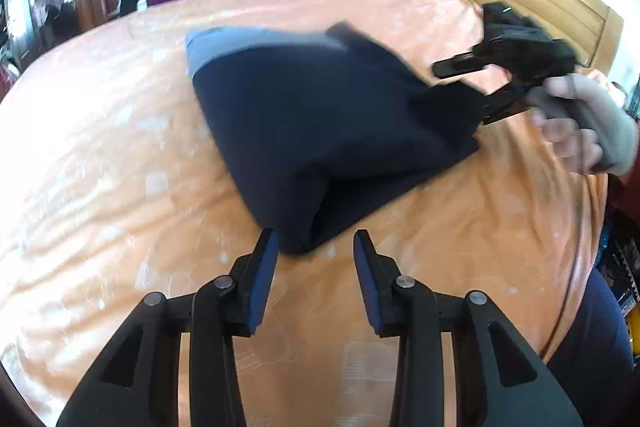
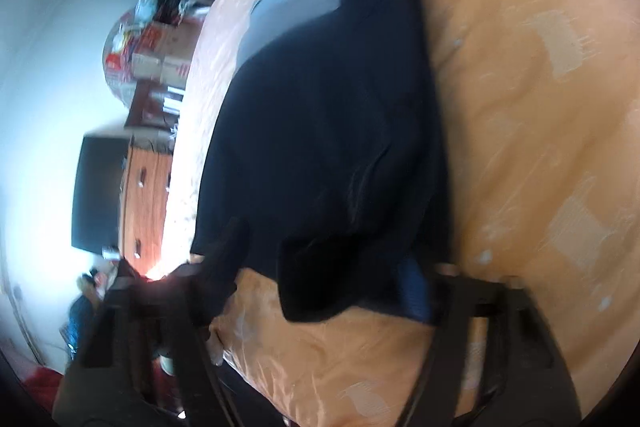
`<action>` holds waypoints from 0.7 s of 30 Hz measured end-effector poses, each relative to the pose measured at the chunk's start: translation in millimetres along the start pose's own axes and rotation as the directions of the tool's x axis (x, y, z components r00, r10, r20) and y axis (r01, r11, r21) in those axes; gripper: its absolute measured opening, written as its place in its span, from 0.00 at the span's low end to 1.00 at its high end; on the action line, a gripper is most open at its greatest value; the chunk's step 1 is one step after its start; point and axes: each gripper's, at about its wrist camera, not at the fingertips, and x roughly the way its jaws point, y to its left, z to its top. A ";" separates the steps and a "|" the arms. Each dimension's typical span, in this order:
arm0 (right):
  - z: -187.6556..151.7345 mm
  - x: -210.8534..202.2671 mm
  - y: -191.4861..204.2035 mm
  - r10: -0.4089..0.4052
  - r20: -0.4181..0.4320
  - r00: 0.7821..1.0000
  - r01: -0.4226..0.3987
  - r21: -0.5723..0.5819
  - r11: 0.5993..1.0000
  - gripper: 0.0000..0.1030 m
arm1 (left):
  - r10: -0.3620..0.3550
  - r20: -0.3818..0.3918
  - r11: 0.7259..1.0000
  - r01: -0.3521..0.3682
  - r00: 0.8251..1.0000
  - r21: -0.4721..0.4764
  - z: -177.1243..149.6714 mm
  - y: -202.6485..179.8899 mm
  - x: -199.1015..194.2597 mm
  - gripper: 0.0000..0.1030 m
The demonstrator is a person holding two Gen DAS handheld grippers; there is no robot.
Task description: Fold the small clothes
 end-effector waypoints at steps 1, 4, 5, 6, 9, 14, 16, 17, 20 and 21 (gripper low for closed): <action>1.5 3.6 1.3 -0.007 0.001 1.000 0.007 -0.008 1.000 0.23 | 0.001 0.001 1.000 -0.001 1.000 0.004 1.9 -2.2 4.1 0.39; 2.7 9.4 6.5 -0.013 0.018 1.000 0.013 -0.025 1.000 0.09 | 0.070 -0.008 0.998 -0.070 0.998 0.007 16.2 -1.0 22.0 0.39; 2.5 9.5 7.2 -0.005 0.027 1.000 0.006 -0.030 1.000 0.07 | 0.085 -0.008 0.996 -0.085 0.996 -0.001 14.7 3.0 20.7 0.39; -0.6 7.1 5.1 0.001 0.037 0.999 0.000 -0.037 0.999 0.05 | 0.109 0.000 0.994 -0.109 0.994 -0.014 20.9 8.0 25.8 0.43; -1.6 3.2 -7.0 -0.044 0.079 0.996 0.046 -0.029 0.998 0.01 | 0.150 0.002 0.988 -0.150 0.989 0.030 25.2 13.1 31.7 0.39; -27.6 0.5 -62.4 -0.051 0.052 0.997 0.049 0.031 0.998 0.00 | 0.102 -0.104 0.993 -0.095 0.989 0.076 -2.9 36.4 39.2 0.41; -23.0 -5.2 -54.5 -0.053 0.073 0.996 0.052 0.017 0.998 0.01 | 0.074 -0.074 0.994 -0.068 0.994 0.080 -1.4 33.9 28.4 0.40; -20.7 -6.6 -51.3 -0.051 0.073 0.996 0.051 0.005 0.999 0.01 | 0.060 -0.071 0.995 -0.055 0.996 0.078 -1.4 32.9 23.7 0.39; -16.9 -5.7 -53.9 -0.041 0.049 0.998 0.042 -0.003 0.999 0.01 | -0.083 0.047 0.997 0.083 0.995 0.005 -2.0 32.9 -27.1 0.38; -16.6 -3.5 -56.1 -0.038 0.044 0.998 0.038 -0.001 0.999 0.01 | -0.100 0.090 0.995 0.102 0.991 -0.020 0.5 35.5 -39.4 0.38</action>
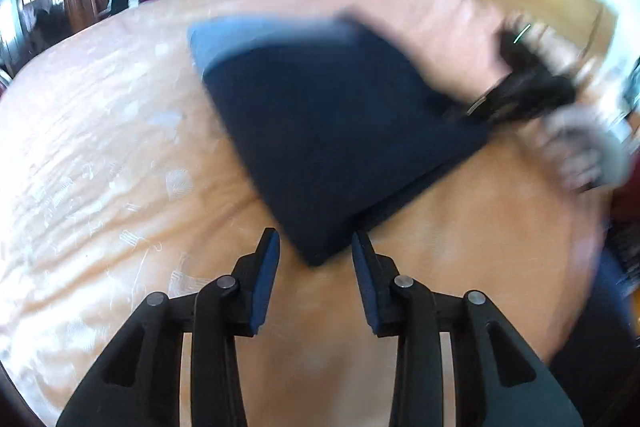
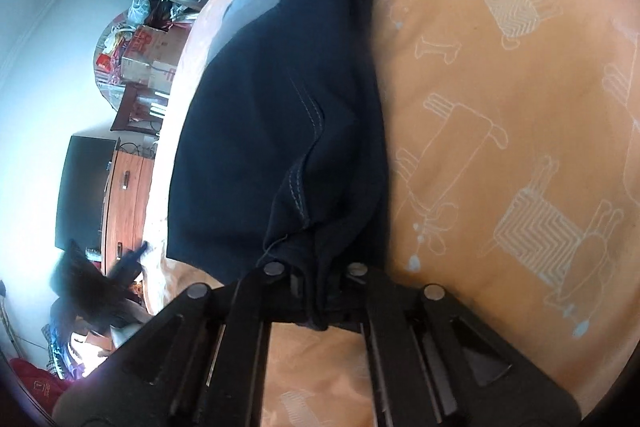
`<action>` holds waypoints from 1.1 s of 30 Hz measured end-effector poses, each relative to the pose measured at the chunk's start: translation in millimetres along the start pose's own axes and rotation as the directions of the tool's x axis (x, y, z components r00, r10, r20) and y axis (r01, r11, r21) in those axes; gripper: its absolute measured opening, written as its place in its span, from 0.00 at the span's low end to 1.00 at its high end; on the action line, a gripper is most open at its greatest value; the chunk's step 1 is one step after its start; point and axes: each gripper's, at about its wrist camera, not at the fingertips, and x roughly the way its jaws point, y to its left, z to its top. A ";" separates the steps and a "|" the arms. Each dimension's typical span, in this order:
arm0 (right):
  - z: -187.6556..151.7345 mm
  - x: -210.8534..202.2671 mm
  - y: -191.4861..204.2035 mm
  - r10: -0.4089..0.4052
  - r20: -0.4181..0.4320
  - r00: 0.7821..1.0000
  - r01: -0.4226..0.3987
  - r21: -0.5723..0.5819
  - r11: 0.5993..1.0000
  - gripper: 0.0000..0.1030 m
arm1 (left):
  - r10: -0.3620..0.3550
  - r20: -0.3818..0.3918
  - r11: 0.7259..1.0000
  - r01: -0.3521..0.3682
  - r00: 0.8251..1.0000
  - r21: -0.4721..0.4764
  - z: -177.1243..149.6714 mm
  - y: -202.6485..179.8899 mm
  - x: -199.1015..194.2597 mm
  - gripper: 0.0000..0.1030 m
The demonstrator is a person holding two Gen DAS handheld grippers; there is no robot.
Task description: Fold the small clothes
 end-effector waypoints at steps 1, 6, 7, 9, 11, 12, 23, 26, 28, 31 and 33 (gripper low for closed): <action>0.2 1.4 -2.3 0.005 0.001 1.000 -0.005 0.006 1.000 0.01 | -0.011 0.064 0.999 0.013 0.998 -0.036 9.6 4.6 -11.7 0.38; -5.9 2.3 -8.3 0.013 0.020 1.000 -0.013 0.017 1.000 0.00 | 0.046 -0.061 0.997 -0.042 0.997 0.058 22.5 9.4 63.3 0.40; -7.0 2.6 -10.8 0.013 0.020 1.000 -0.013 0.011 1.000 0.00 | 0.082 -0.204 0.994 -0.065 0.976 0.087 7.0 13.3 101.3 0.50; -7.7 1.2 -13.5 0.020 0.022 1.000 -0.020 0.011 1.000 0.00 | 0.061 -0.191 0.997 -0.052 0.980 0.050 4.7 21.8 104.8 0.54; -8.3 -0.9 -7.2 -0.004 0.011 1.000 0.005 -0.036 0.999 0.00 | 0.011 -0.143 1.000 -0.010 0.990 0.011 14.7 25.5 84.3 0.48; -8.1 -3.1 -1.9 -0.014 0.001 1.000 0.014 -0.058 0.998 0.01 | -0.009 -0.083 1.000 0.007 0.997 -0.018 22.0 28.6 68.7 0.47; 85.3 -46.2 84.3 -0.078 0.198 0.977 0.150 -0.375 0.915 0.39 | -0.042 -0.009 0.995 0.041 0.999 -0.090 81.9 72.7 141.0 0.47; 141.4 9.5 75.0 -0.136 0.198 0.971 0.205 -0.383 0.901 0.21 | -0.043 0.003 0.995 0.043 0.999 -0.093 76.4 70.7 140.7 0.47; 170.6 45.9 53.0 -0.226 0.174 0.958 0.276 -0.363 0.890 0.12 | -0.042 -0.005 0.995 0.042 0.999 -0.089 77.9 71.1 141.8 0.48; 185.7 62.3 8.1 -0.235 0.162 0.958 0.271 -0.254 0.929 0.00 | -0.046 -0.015 0.996 0.044 0.999 -0.077 73.5 73.7 134.7 0.50; 184.2 55.7 7.5 -0.236 0.176 0.956 0.276 -0.253 0.927 0.00 | -0.061 -0.022 0.994 0.059 0.998 -0.093 73.2 77.3 129.9 0.52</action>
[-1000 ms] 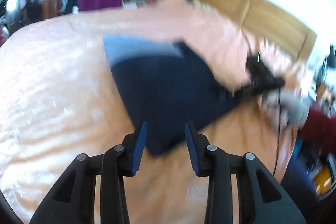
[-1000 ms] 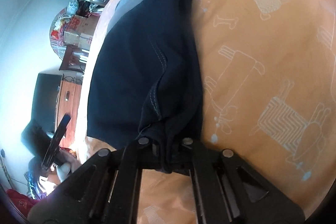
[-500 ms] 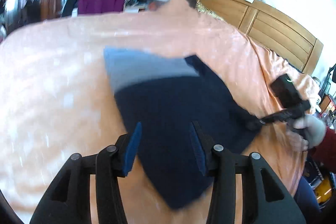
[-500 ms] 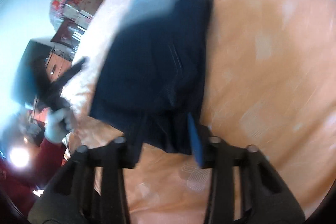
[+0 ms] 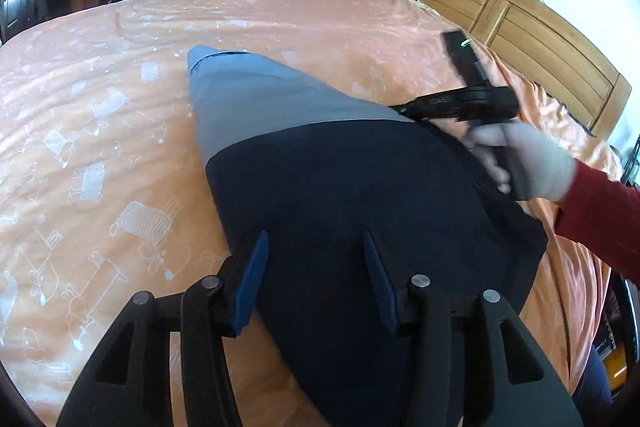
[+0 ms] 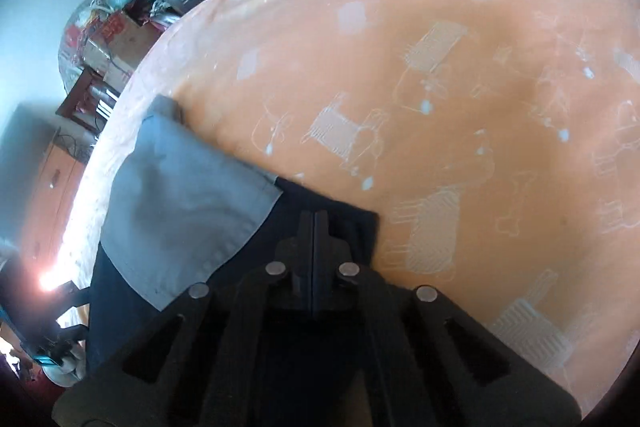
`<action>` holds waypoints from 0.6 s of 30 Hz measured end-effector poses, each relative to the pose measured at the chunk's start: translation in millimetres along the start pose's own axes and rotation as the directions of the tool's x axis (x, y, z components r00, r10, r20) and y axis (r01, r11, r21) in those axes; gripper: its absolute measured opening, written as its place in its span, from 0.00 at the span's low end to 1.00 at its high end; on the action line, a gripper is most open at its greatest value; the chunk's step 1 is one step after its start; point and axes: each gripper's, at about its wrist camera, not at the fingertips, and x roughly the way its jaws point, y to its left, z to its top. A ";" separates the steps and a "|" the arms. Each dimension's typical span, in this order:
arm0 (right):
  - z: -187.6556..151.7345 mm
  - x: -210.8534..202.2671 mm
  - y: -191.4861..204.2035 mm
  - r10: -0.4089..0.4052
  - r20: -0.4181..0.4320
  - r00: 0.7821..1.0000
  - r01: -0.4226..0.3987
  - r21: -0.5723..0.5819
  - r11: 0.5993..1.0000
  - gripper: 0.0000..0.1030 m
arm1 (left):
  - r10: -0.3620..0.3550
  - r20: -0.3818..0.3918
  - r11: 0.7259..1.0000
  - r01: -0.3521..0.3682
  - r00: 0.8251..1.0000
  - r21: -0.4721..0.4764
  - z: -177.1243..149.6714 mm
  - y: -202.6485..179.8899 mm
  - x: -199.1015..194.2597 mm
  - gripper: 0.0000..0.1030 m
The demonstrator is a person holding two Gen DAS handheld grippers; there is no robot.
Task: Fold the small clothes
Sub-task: 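Press the folded shirt flat with the left gripper fingers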
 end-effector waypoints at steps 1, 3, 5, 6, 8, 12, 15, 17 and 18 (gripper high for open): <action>0.6 -3.1 4.9 -0.016 0.003 1.000 0.016 -0.021 1.000 0.00 | -0.005 0.009 1.000 0.006 1.000 -0.017 1.3 3.6 -7.3 0.51; 2.7 -14.8 11.8 -0.019 0.024 1.000 0.019 -0.035 0.999 0.01 | -0.012 0.091 0.999 0.016 0.996 -0.043 16.1 11.8 -30.0 0.50; 5.6 -32.6 21.2 0.014 0.070 0.997 -0.011 -0.041 0.999 0.02 | -0.002 0.148 0.999 0.008 0.989 -0.040 38.8 20.2 -35.5 0.50; 1.6 -42.1 29.3 0.033 0.089 0.995 -0.028 -0.058 0.998 0.03 | 0.003 0.154 0.999 0.002 0.988 -0.036 49.2 24.9 -30.3 0.50; -7.5 -56.2 50.6 0.051 0.104 0.993 -0.039 -0.109 0.993 0.06 | 0.017 0.123 1.000 -0.016 0.992 -0.010 68.0 32.5 -3.9 0.50; -36.8 -53.8 66.6 -0.005 0.043 0.999 0.012 -0.171 0.985 0.12 | 0.140 -0.055 0.988 -0.135 0.989 0.080 63.4 41.1 75.4 0.53; -54.9 -65.4 73.4 0.002 0.053 0.999 0.007 -0.162 0.987 0.14 | 0.140 -0.054 0.987 -0.135 0.989 0.082 65.5 37.4 65.2 0.53; -78.5 -86.5 80.7 0.032 0.070 0.997 -0.019 -0.176 0.984 0.14 | 0.113 -0.036 0.990 -0.109 0.993 0.090 59.5 28.2 40.2 0.47; -91.4 -95.1 84.8 0.038 0.070 0.997 -0.024 -0.190 0.981 0.14 | 0.081 -0.015 0.992 -0.079 0.997 0.097 52.1 20.5 20.3 0.42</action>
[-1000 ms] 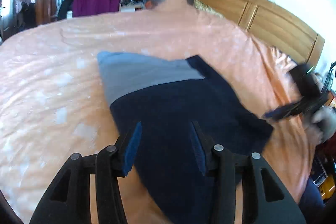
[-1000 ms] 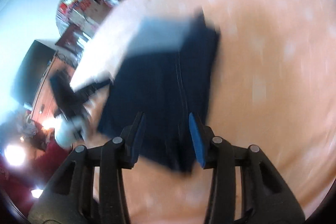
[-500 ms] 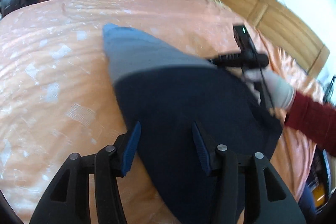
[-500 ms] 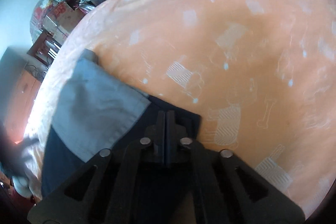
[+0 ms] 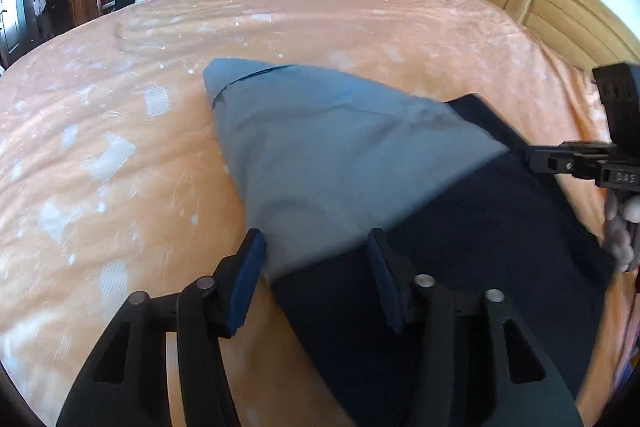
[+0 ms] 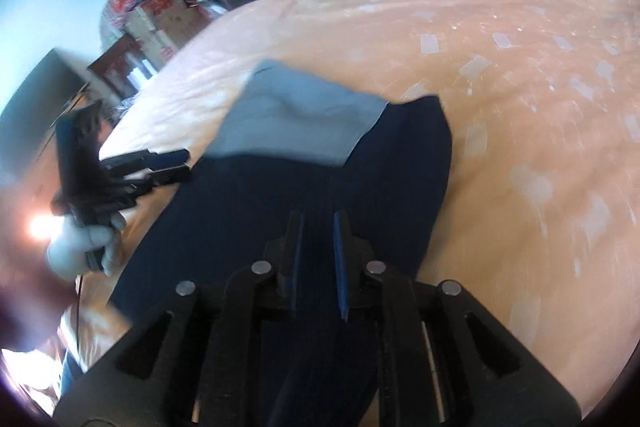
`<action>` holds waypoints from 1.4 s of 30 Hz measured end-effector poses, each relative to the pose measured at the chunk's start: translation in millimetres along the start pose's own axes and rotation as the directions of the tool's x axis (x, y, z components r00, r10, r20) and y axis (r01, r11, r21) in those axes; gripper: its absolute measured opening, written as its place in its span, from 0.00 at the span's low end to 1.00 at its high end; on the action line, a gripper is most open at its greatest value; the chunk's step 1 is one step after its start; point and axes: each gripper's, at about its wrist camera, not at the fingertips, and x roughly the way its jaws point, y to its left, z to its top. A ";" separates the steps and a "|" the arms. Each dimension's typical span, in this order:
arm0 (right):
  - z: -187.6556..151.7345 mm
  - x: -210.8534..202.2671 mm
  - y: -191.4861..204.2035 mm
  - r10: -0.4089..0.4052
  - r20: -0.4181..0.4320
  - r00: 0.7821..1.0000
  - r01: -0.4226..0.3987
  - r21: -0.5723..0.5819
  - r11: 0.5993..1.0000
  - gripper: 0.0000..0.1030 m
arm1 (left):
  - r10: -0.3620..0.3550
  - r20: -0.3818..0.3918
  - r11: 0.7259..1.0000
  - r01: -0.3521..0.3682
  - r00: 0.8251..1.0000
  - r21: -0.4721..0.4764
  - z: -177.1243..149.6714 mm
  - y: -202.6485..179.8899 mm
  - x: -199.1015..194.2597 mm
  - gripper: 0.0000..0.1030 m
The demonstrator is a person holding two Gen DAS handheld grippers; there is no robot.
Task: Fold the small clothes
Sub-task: 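Press the folded shirt flat with the left gripper fingers, then withdraw both open grippers from the folded navy shirt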
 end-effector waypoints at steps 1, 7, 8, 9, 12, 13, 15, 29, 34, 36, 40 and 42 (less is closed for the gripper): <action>-9.5 -5.1 3.7 0.004 -0.005 1.000 -0.004 -0.008 1.000 0.14 | -0.022 0.024 1.000 0.022 0.999 0.001 -11.1 -7.2 -17.6 0.42; -67.1 1.6 -12.8 -0.096 -0.110 0.989 0.096 -0.004 0.995 0.22 | -0.094 -0.139 0.993 0.104 0.986 0.062 -106.9 -57.8 -43.5 0.53; -65.0 -1.3 -14.5 -0.107 -0.104 0.989 0.109 0.011 0.994 0.34 | -0.095 -0.133 0.994 0.101 0.986 0.036 -112.6 -54.8 -42.6 0.54; -60.4 -8.4 -9.7 -0.137 -0.075 0.988 0.138 0.000 0.990 0.35 | -0.104 -0.127 0.994 0.106 0.986 0.010 -109.3 -51.7 -46.3 0.57; -51.4 -22.0 9.2 -0.090 -0.002 0.996 0.090 -0.033 0.995 0.34 | -0.112 -0.030 0.994 0.112 0.993 0.013 -90.0 -59.6 -75.6 0.54; -49.7 -19.3 17.2 -0.079 0.003 0.997 0.079 -0.057 0.995 0.33 | -0.114 -0.008 0.993 0.114 0.993 0.020 -86.8 -63.4 -80.7 0.55; -52.7 0.0 16.3 -0.079 -0.042 0.996 0.077 -0.058 0.995 0.32 | -0.090 -0.021 0.995 0.090 0.996 0.032 -85.7 -69.6 -71.7 0.56; -97.2 -36.3 102.1 -0.418 -0.010 0.908 0.418 -0.032 0.908 1.00 | 0.206 -0.117 0.923 -0.232 0.972 -0.307 -124.7 -34.7 -130.1 0.83; -142.4 -17.3 107.5 -0.517 -0.106 0.849 0.519 -0.013 0.855 1.00 | 0.274 -0.163 0.874 -0.316 0.948 -0.368 -175.8 -39.9 -136.3 0.85; -155.9 -5.6 99.0 -0.526 -0.195 0.828 0.536 -0.003 0.844 1.00 | 0.294 -0.187 0.882 -0.342 0.937 -0.325 -188.7 -43.9 -127.1 0.86; -156.5 0.5 86.9 -0.522 -0.192 0.831 0.541 0.059 0.839 1.00 | 0.317 -0.233 0.896 -0.371 0.919 -0.244 -187.3 -52.7 -119.8 1.00; -156.4 -0.3 84.4 -0.519 -0.184 0.834 0.540 0.082 0.838 1.00 | 0.342 -0.261 0.892 -0.399 0.903 -0.213 -186.2 -55.3 -113.5 1.00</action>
